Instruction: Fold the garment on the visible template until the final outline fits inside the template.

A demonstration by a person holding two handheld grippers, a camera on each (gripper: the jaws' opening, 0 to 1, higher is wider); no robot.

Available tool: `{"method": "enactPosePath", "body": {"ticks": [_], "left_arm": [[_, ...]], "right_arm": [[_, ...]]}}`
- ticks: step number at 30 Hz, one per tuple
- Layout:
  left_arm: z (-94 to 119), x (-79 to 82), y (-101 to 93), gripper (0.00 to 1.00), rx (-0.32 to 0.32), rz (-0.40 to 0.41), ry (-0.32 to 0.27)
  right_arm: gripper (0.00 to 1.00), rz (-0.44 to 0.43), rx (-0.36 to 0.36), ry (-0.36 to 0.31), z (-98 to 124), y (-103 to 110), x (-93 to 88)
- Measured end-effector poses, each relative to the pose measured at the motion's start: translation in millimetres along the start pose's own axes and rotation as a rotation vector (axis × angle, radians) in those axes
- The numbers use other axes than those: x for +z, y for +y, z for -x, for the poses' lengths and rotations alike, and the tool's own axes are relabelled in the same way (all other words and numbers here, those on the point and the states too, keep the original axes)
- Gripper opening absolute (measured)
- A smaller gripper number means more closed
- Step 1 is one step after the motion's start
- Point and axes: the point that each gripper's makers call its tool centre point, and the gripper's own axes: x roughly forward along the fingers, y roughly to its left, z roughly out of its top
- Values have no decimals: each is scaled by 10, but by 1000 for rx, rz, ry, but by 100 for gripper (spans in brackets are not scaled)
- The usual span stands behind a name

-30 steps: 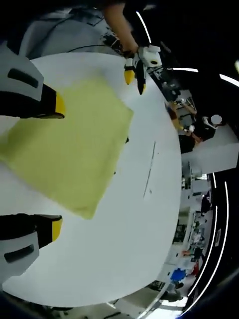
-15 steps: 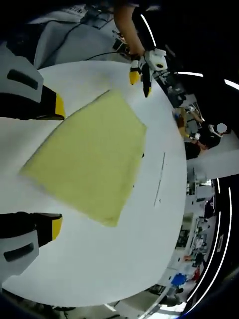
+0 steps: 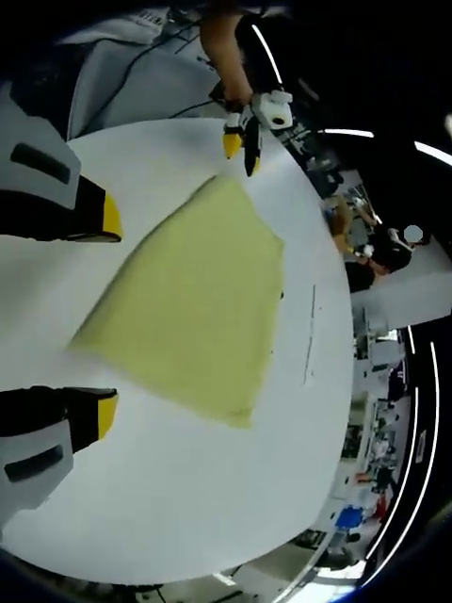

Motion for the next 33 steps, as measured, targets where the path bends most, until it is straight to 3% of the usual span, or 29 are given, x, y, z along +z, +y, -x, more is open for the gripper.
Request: {"method": "enactPosePath", "body": {"ticks": [7, 15, 23, 27, 33], "left_arm": [[-54, -109, -40, 29, -5, 60, -5], [-144, -182, -47, 12, -12, 98, 2], [-171, -243, -92, 11, -36, 109, 23], [-145, -245, -95, 3, -48, 86, 23], [-145, -235, -79, 2, -56, 52, 29]], "right_arm": [[35, -49, -38, -46, -23, -70, -75], [26, -113, -30, -78, -53, -83, -162], [19, -97, -24, -106, -79, -70, -131], [12, -90, -36, -105, -90, -107, -127], [8, -82, -44, -106, -92, -123, -129]]}}
